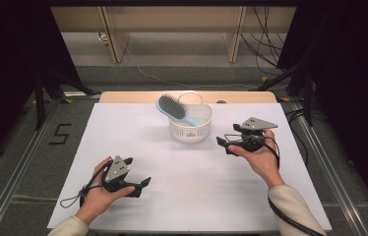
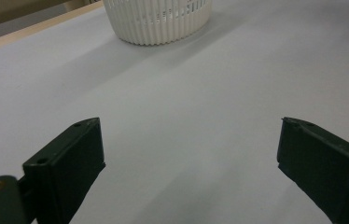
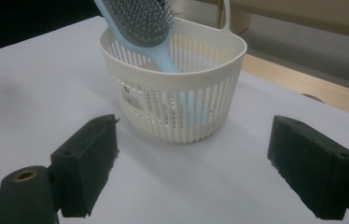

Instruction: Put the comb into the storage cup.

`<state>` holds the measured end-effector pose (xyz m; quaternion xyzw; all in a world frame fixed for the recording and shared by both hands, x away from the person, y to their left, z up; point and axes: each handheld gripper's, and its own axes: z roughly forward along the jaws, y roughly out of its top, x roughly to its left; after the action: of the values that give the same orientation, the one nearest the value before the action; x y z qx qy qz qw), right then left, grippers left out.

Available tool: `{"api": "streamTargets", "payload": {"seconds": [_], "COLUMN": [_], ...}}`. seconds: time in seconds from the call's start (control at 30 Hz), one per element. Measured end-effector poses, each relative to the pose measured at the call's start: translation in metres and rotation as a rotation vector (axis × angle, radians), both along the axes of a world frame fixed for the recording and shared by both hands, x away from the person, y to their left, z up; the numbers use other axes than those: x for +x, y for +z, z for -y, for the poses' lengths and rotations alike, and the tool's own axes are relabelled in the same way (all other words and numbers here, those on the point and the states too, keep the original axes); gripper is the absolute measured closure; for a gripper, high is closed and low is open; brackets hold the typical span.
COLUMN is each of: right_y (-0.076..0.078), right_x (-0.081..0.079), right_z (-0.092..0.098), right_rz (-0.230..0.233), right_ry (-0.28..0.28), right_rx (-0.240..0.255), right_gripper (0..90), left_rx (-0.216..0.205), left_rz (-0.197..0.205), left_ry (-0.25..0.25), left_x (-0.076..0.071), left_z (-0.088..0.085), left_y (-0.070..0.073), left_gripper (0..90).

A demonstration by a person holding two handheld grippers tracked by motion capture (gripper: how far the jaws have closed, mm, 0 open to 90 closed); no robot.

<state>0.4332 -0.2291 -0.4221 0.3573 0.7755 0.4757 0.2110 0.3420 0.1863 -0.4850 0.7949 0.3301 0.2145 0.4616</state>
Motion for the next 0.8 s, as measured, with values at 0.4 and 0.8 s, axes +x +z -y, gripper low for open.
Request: {"api": "streamTargets", "payload": {"seconds": [0.4, 0.8], "right_y": [-0.004, -0.007], "right_x": [-0.014, -0.030], "right_z": [0.017, 0.033], "right_rz": [-0.011, -0.015], "right_ry": [-0.003, -0.014], "right_rx": [0.005, -0.004], "right_gripper": [15.9, 15.9], "left_rx": [0.001, 0.004], "left_rz": [0.000, 0.001], "left_ry": [0.011, 0.010], "left_x": [0.000, 0.000], "left_z": [-0.001, 0.000], "left_y": [0.000, 0.000], "left_gripper": [6.6, 6.6]}}
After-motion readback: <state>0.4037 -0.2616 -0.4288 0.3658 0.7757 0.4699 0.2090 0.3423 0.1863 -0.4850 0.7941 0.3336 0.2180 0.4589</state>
